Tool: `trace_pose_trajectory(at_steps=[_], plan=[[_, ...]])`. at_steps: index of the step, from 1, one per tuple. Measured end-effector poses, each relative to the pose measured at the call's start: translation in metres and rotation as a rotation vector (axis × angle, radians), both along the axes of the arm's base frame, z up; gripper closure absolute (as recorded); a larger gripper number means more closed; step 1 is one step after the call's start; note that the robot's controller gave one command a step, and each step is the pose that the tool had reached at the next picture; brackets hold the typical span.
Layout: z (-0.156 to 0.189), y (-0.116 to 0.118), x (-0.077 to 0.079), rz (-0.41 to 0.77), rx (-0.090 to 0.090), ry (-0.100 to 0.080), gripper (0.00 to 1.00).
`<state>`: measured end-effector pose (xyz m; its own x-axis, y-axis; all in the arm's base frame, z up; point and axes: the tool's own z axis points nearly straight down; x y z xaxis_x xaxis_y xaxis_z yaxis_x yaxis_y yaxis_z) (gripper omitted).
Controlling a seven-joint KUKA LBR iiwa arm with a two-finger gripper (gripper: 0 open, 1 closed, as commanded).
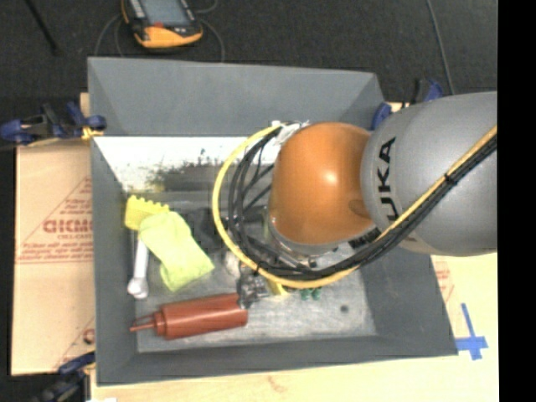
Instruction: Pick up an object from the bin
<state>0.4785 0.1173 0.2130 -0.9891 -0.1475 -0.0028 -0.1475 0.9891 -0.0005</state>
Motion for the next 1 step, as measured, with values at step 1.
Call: trace_pose_trajectory(at_steps=[1], plan=[[0.0, 0.0, 0.0, 0.001, 0.0, 0.0, 1.0]])
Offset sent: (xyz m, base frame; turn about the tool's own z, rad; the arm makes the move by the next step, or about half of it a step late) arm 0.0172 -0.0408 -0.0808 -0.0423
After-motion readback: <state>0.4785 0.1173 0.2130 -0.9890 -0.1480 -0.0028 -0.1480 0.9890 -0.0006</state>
